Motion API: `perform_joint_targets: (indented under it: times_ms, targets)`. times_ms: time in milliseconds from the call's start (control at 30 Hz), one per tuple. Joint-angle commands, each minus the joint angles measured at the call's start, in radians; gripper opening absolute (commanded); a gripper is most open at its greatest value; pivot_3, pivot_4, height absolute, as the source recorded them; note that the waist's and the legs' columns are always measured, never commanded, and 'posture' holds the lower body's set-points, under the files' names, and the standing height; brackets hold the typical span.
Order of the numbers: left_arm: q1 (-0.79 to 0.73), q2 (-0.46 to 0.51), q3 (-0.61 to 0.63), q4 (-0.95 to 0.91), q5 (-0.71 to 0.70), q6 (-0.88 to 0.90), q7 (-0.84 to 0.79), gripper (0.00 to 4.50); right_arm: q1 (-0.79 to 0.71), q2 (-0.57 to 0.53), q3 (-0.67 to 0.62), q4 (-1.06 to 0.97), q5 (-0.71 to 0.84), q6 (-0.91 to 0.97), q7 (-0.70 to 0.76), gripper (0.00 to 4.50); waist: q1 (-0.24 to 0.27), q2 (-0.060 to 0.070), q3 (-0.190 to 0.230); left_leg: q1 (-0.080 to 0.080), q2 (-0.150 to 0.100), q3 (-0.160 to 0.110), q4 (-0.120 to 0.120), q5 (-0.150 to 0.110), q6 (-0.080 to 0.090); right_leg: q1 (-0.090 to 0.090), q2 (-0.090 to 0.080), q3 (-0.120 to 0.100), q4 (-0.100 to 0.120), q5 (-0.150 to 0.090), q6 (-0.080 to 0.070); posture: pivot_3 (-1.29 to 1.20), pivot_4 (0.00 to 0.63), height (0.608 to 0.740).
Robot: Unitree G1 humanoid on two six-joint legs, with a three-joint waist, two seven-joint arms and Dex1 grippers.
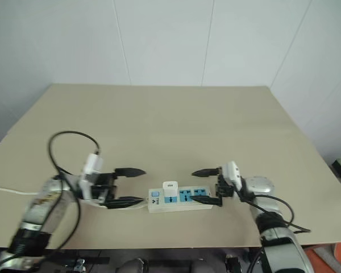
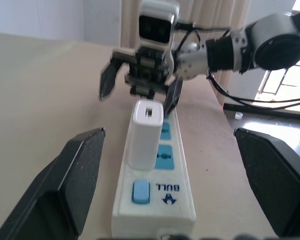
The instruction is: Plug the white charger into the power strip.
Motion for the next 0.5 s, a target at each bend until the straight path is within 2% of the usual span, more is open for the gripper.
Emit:
perform_joint_targets:
  times_ms: [33,300,400,500]
  targets:
    - [0.008,0.072,0.095,-0.036,-0.033,0.01,-0.004,4.49,-0.015,-0.15,-0.053,-0.139,0.1,0.069,0.051,4.5,0.0,0.008,0.007,-0.002,-0.001,0.0,0.0,0.0,0.0,-0.002,0.0,0.0,0.0,0.001,0.002,0.0,0.15,0.74]
    - [0.126,0.194,0.155,0.074,0.093,-0.125,-0.021,4.49,0.03,-0.508,-0.088,-0.359,0.189,0.206,0.051,4.5,-0.003,0.011,0.014,-0.004,0.001,0.002,-0.006,-0.004,0.003,-0.003,0.002,0.0,-0.011,0.0,0.003,0.0,0.15,0.74]
    - [0.158,0.195,0.174,0.066,0.1,-0.151,-0.009,4.49,0.04,-0.597,-0.079,-0.39,0.204,0.211,0.051,4.5,0.001,0.01,0.015,-0.007,0.001,0.003,-0.003,-0.004,0.002,-0.005,0.001,0.0,-0.012,0.0,0.004,0.0,0.15,0.74]
    - [0.18,0.186,0.183,0.048,0.093,-0.157,0.007,4.49,0.063,-0.638,-0.084,-0.417,0.236,0.213,0.051,4.5,0.004,0.009,0.015,-0.008,0.0,0.004,-0.002,-0.004,0.002,-0.005,0.0,0.0,-0.013,0.001,0.005,0.0,0.15,0.74]
